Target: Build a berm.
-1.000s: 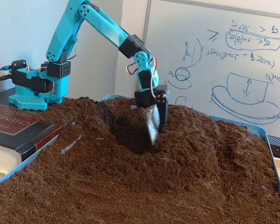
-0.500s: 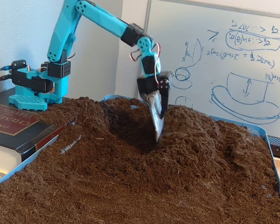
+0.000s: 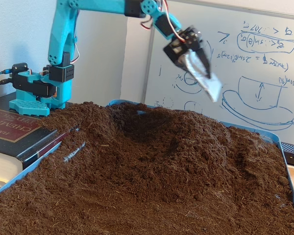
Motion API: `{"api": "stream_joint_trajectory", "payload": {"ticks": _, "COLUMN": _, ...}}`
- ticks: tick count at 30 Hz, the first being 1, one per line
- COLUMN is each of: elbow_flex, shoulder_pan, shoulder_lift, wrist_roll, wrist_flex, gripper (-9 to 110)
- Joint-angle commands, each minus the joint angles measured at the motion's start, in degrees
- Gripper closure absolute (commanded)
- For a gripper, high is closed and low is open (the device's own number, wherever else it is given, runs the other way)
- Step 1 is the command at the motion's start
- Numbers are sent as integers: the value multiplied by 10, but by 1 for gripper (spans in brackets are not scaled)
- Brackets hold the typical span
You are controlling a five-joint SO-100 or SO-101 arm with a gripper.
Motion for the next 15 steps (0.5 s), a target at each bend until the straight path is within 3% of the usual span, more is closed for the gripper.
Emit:
{"api": "stream_joint_trajectory", "payload": {"ticks": 1, "elbow_flex": -141, "shoulder_pan": 28, "shoulder_lift": -97, "wrist_roll": 46, "wrist_flex": -115, "gripper": 101}}
{"api": "stream_joint_trajectory", "payload": {"ticks": 8, "elbow_flex": -330, "shoulder_pan": 37, "shoulder_lift": -419, "wrist_roll": 48, "wrist_flex": -223, "gripper": 101}}
{"api": "stream_joint_trajectory", "payload": {"ticks": 15, "elbow_flex": -431, "shoulder_pan": 35, "shoulder_lift": -581, "wrist_roll": 48, "wrist_flex": -224, "gripper": 101}}
